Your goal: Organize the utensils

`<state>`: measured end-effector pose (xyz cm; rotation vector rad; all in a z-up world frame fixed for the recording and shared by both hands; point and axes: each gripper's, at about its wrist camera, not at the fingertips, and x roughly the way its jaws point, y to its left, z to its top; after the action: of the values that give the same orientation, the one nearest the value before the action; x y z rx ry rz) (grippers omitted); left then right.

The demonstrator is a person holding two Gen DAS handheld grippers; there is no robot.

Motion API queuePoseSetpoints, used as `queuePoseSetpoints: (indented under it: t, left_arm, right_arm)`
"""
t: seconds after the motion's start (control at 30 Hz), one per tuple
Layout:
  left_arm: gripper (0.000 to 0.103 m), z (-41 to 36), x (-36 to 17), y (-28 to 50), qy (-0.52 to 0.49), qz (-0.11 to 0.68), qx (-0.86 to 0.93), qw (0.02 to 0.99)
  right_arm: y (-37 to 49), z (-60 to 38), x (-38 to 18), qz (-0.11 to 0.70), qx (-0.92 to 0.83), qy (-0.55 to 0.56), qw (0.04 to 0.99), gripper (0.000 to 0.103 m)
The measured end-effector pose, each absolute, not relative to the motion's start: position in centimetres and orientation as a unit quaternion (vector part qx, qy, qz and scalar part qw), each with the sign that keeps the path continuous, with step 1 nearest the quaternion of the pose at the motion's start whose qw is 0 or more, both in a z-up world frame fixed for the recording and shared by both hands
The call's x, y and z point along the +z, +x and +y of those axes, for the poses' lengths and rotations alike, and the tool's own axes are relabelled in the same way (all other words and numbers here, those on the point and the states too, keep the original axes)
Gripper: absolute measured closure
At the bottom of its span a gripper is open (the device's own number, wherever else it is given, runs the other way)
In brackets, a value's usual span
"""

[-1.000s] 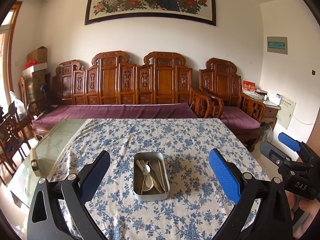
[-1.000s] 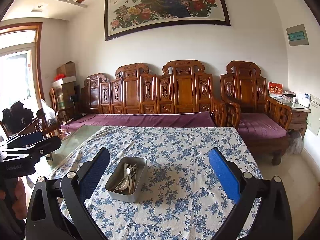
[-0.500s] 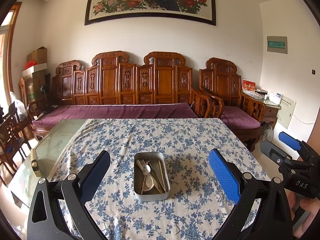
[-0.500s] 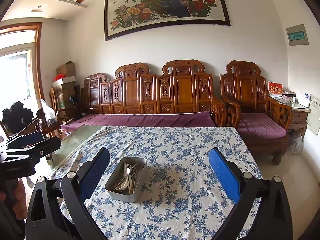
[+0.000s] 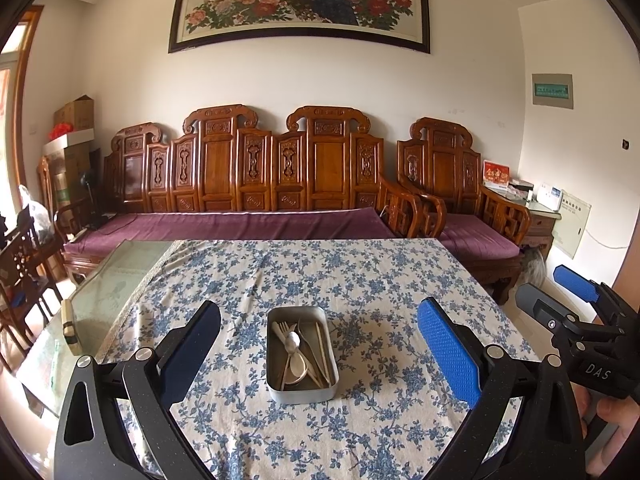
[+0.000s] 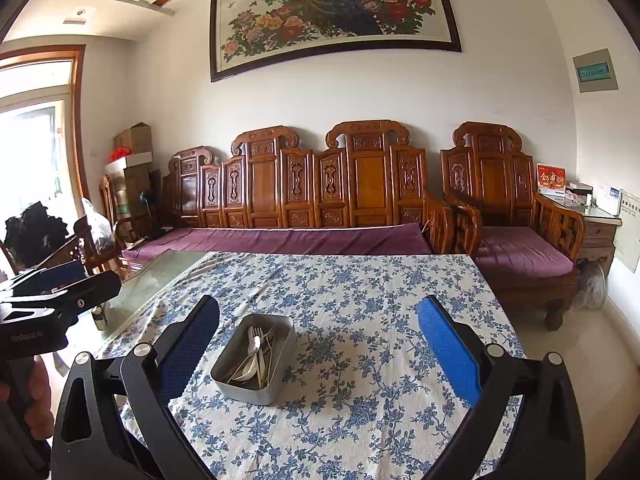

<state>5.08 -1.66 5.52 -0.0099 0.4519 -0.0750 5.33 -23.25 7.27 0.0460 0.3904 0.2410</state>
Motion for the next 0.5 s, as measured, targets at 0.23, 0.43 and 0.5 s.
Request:
queuePoseSetpoints:
  t: [0.23,0.43,0.5]
  left_arm:
    - [0.008,-1.61,5.61,4.96,-0.006,0.223,-0.038,0.974]
    - [0.008,-1.65,5.63,4.88,-0.006,0.224,-0.038,0.974]
    - [0.008,-1.67,5.59,4.89,-0.005,0.225,-0.037,0.974]
  right_arm:
    - [5.35,-23.16,7.23,0.194,0.120,0.023,0.973,0.003]
    - [5.45,-23.01,7.31,0.195,0.121,0.026,0.973,0.003]
    - [5.44,-23.02,7.30,0.195,0.121,0.026,0.973,0.003]
